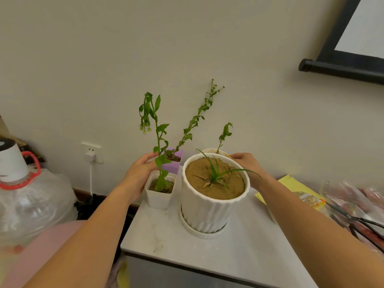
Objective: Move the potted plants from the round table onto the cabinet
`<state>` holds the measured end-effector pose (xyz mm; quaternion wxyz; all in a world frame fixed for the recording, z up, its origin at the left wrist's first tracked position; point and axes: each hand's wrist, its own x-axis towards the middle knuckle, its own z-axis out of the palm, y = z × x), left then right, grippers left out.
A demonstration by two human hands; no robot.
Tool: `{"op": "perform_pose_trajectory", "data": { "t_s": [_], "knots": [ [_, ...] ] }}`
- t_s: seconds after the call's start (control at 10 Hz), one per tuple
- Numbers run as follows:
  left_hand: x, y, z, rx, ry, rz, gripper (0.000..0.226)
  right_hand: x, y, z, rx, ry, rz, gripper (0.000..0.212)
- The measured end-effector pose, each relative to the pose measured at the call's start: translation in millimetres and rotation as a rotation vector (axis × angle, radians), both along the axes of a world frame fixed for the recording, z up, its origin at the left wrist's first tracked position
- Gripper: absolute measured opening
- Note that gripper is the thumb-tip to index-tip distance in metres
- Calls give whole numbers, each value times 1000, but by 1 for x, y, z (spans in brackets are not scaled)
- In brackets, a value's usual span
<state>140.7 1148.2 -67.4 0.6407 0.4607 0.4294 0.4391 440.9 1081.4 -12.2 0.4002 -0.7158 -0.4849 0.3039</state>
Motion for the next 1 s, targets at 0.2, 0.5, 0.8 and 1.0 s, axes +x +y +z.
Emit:
{"op": "perform_pose_trajectory", "data": {
  "t_s": [0.2,0.5,0.8,1.0],
  "knots": [
    [0,0,-3,15,37,17,41,-1,-1,-6,16,71,2,16],
    [4,15,-10,-4,62,24,16,6,-14,-31,74,332,81,33],
    [0,5,-2,-26,47,61,29,-4,-41,-39,3,204,-8,25],
    [-12,-22,10,-19,96,105,44,0,-90,-40,-92,183,-94,32]
  ]
}}
